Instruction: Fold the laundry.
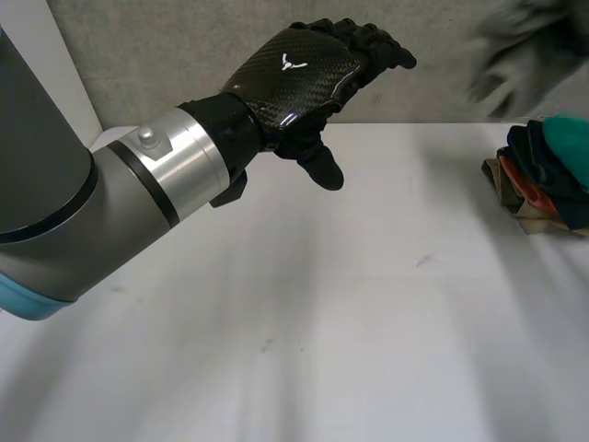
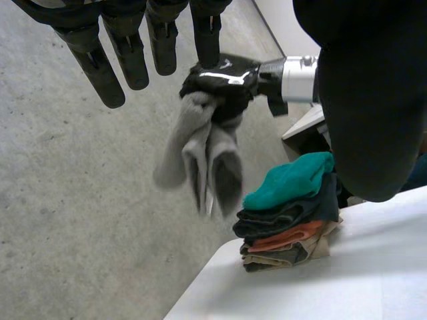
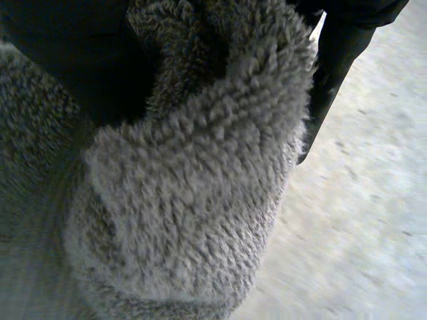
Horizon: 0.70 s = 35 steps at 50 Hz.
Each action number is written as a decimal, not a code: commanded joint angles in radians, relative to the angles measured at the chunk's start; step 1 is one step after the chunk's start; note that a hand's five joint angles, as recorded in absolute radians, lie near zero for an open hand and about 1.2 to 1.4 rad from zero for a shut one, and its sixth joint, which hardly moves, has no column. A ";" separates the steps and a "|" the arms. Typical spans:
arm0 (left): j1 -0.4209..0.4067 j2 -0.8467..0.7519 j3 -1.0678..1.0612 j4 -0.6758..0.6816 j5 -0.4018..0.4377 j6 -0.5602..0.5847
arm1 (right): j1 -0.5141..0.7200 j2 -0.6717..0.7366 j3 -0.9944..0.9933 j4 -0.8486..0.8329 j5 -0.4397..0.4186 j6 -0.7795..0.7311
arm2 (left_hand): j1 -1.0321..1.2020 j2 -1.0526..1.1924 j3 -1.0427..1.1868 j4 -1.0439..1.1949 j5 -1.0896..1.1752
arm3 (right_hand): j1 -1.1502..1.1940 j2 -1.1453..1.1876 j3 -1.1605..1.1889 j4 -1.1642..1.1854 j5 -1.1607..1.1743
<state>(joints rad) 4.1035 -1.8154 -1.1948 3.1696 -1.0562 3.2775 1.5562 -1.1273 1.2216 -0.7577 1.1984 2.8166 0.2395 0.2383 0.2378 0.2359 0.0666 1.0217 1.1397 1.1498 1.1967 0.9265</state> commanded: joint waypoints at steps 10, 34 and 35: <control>-0.011 -0.016 -0.017 -0.002 0.001 -0.001 | -0.378 0.394 -0.126 -0.140 -0.347 0.199 | 0.009 0.010 0.011 0.013 0.008 | 0.375 0.257 0.246 0.200 0.295; -0.042 -0.016 -0.034 -0.003 0.001 -0.002 | -0.441 0.192 0.013 0.142 -0.235 0.207 | 0.009 0.010 0.011 0.013 0.008 | -0.847 -0.965 -0.975 -1.022 -0.926; -0.048 -0.015 -0.034 -0.003 -0.001 -0.002 | -0.443 0.176 0.018 0.176 -0.223 0.202 | 0.009 0.010 0.011 0.013 0.008 | -0.847 -0.965 -0.975 -1.022 -0.926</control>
<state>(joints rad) 4.0711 -1.8365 -1.2290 3.1674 -1.0558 3.2765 1.1203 -0.8788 1.2268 -0.7491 0.8968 3.0290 0.2395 0.2383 0.2378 0.2359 0.0666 0.2256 0.2156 0.2164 0.2214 0.0471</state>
